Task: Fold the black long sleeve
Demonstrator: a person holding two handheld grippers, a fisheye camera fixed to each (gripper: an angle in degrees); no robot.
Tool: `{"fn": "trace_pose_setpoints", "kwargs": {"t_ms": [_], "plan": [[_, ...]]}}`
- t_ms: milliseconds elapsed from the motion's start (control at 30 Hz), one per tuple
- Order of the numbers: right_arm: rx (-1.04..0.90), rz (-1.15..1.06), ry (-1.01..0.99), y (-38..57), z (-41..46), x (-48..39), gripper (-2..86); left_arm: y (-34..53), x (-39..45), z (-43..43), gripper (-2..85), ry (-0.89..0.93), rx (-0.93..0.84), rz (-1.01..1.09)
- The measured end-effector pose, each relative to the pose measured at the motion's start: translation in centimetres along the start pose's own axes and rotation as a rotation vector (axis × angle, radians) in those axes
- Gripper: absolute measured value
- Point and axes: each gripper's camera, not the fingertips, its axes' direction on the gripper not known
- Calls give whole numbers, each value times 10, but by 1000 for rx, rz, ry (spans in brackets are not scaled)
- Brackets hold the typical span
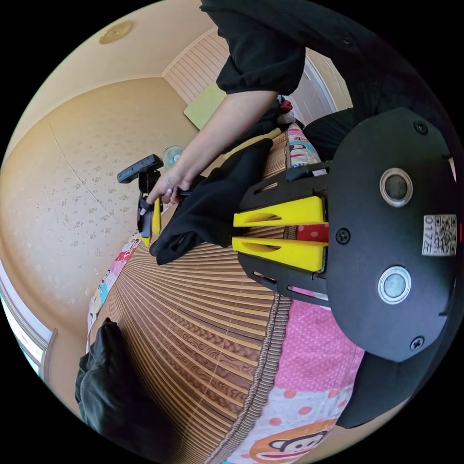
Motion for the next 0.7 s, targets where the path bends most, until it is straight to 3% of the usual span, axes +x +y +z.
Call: {"fn": "trace_pose_setpoints", "kwargs": {"t_ms": [200,333,367,433,467,600,700], "plan": [[255,5,8,10,-35,-7,42,0,-10,-6,45,31,1,-18],[262,44,-24,-24,-24,-8,38,0,-14,-10,43,37,10,-23],[246,14,-1,-34,-12,-13,39,0,-15,-11,43,34,16,-25],[1,30,24,-60,35,-11,44,0,-17,-14,43,35,22,-32],[2,47,17,-62,35,-10,46,-1,-19,-15,44,42,22,-37],[204,82,-70,-27,-24,1,58,-1,-22,-17,46,54,22,-41],[277,143,-12,24,-65,26,68,-1,-25,-18,47,64,22,-47]]}}
